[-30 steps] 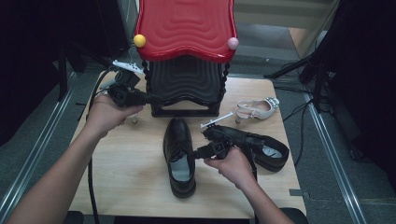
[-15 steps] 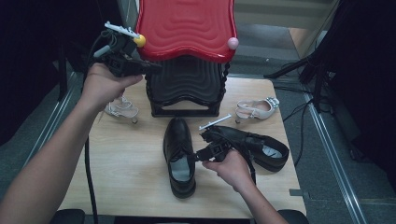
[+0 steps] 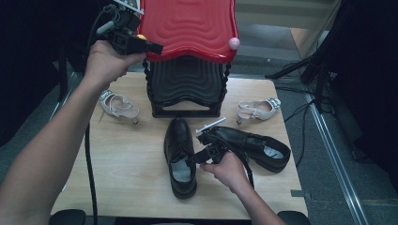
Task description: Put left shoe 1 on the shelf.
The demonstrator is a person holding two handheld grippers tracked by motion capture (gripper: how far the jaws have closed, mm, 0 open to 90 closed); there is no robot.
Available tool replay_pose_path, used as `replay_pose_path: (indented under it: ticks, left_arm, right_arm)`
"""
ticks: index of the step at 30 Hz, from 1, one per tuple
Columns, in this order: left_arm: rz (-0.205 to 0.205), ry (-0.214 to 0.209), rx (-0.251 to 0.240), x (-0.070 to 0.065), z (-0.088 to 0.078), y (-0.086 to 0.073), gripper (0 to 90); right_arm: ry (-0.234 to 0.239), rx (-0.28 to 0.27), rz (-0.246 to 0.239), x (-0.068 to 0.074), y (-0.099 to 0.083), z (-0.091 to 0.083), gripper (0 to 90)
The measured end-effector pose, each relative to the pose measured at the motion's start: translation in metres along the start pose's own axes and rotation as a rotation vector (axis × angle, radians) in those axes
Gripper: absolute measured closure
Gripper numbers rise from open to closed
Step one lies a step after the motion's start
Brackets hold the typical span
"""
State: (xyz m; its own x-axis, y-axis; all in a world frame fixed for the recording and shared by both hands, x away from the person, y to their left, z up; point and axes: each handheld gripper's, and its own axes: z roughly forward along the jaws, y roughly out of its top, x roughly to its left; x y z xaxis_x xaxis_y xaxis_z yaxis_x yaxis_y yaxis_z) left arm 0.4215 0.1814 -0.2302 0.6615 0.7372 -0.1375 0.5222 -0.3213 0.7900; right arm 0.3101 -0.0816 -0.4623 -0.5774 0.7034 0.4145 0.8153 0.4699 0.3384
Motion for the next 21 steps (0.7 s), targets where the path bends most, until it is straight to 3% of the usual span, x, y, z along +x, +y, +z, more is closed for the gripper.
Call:
replay_pose_path:
  ticks: [8,10,11,17,21]
  left_arm:
    - [-0.006,0.034,0.009,0.009,0.010,0.004,89.7]
    - [-0.019,0.026,0.005,0.011,0.013,0.005,89.7]
    - [-0.037,0.000,-0.009,0.011,0.015,0.006,89.7]
    - [-0.036,0.009,-0.002,0.007,0.027,0.015,89.7]
    - [-0.020,0.011,0.006,0.002,0.036,0.020,89.8]
  right_arm:
    - [-0.019,0.020,0.011,-0.002,0.004,0.007,49.4]
    - [-0.017,0.024,0.010,-0.005,0.006,0.011,49.4]
    - [-0.017,0.027,0.014,-0.005,0.007,0.012,49.4]
    - [-0.023,0.037,0.008,-0.005,0.008,0.016,48.8]
    - [-0.026,0.049,0.032,-0.005,0.009,0.019,51.0]
